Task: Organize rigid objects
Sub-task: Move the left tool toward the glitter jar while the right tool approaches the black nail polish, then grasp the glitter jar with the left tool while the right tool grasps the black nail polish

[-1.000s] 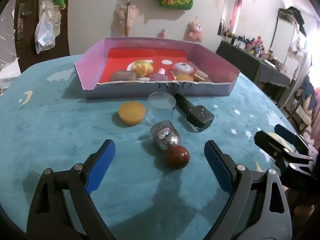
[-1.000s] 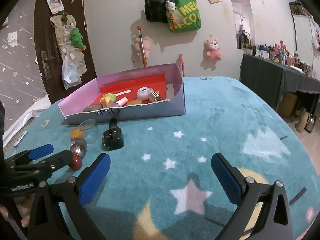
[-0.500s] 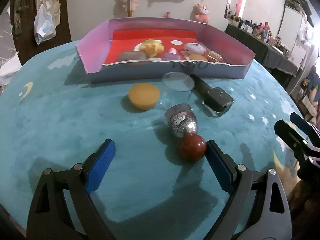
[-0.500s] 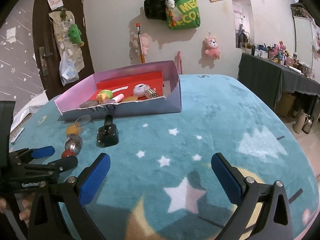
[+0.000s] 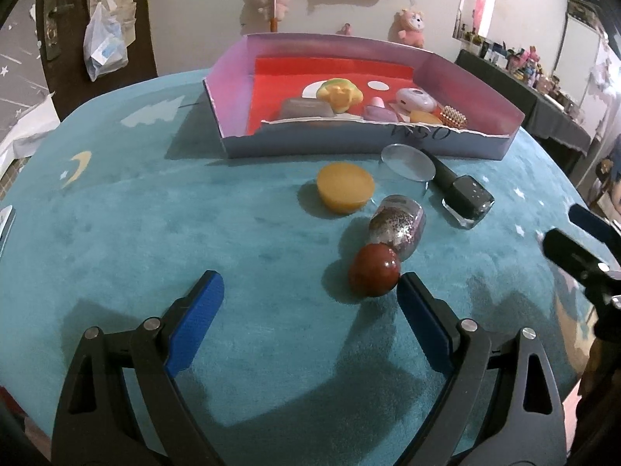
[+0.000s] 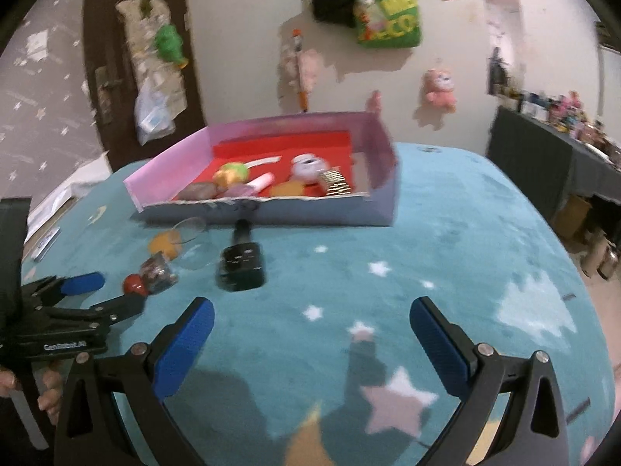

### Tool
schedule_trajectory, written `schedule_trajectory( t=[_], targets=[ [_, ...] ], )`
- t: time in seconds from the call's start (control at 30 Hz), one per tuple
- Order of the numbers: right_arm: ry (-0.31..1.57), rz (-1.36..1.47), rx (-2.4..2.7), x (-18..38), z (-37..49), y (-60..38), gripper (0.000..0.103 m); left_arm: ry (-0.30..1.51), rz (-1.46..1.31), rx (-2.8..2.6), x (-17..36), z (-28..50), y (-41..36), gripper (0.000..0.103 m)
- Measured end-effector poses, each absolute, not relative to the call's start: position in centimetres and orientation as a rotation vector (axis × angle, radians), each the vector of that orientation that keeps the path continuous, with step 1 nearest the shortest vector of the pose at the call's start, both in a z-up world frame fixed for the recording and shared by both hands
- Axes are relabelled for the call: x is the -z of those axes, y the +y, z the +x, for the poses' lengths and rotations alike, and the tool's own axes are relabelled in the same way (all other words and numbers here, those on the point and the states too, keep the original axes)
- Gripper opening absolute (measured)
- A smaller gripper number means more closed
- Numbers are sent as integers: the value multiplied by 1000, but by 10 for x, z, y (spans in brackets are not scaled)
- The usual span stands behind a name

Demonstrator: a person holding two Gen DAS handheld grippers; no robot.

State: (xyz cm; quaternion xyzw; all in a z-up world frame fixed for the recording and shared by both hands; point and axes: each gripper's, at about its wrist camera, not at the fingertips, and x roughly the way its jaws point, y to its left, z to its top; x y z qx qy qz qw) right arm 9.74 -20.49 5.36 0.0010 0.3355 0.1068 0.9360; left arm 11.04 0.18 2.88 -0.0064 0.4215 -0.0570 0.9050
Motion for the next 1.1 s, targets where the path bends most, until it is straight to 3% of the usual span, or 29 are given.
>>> schedule_trajectory(
  t=[0.43,0.57,0.77,0.9,1.1],
  targets=[
    [833,-89,-302,-41,139,-175,103,874,8,194,-35,122,1,90],
    [852,-78,-321,-40,150,-173,103,886,2,235,-36,127,2,79],
    [870,-74,-357,-41,164,-166,101,891,11,281,-39,134,-2,71],
    [889,-89,-367,-39,171,-163,90,894,21,321,-42,137,-9,64],
    [911,-96,-404,-35,178,-163,74,911,35,371,-39,144,-22,43]
  ],
)
